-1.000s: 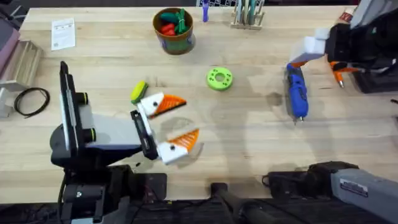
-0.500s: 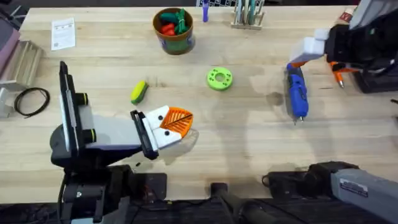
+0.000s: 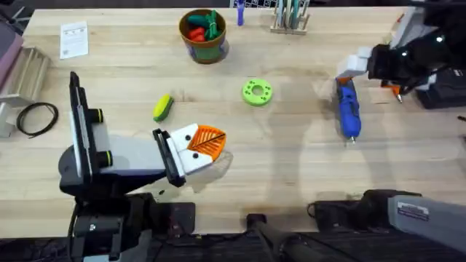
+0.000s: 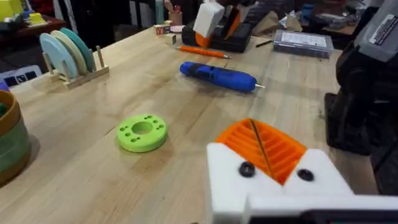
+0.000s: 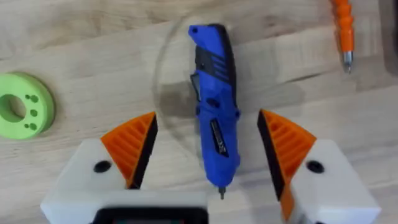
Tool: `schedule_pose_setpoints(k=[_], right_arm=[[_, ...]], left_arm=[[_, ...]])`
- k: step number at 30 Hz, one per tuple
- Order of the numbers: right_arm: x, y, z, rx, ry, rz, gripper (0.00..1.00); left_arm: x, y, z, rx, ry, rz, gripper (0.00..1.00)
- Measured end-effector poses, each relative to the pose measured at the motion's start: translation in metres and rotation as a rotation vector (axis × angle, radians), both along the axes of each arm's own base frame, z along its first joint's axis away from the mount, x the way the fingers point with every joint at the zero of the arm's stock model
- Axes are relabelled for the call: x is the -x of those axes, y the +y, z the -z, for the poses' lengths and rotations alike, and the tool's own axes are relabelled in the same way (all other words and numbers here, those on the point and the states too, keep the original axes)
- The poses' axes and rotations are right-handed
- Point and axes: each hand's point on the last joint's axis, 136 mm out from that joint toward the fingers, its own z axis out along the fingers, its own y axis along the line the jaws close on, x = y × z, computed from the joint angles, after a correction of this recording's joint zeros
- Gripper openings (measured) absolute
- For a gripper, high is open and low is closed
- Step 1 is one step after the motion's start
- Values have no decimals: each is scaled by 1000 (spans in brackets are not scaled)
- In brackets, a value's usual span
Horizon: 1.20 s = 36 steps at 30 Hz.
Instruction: Pick up the gripper from the table and insert it into the empty holder that is missing its gripper. Then pick up a screw, insert it into the mounting hole, and use the screwdriver to tighten it. Finally, clean up the table by picking up the vegetable and placing it into the bucket.
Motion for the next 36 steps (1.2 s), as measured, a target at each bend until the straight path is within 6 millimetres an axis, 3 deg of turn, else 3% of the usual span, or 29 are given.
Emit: schedule_pose_setpoints(k=[12,22,36], right_arm=[[-19,-4,40,35,86,-105,974],[-22,-10,80,24,192,-108,970],[-22,-10,102,19,246,-108,959]], left_arm=[[0,0,0,0,0,0,15],[0,0,0,0,0,0,15],[0,0,0,0,0,0,15]])
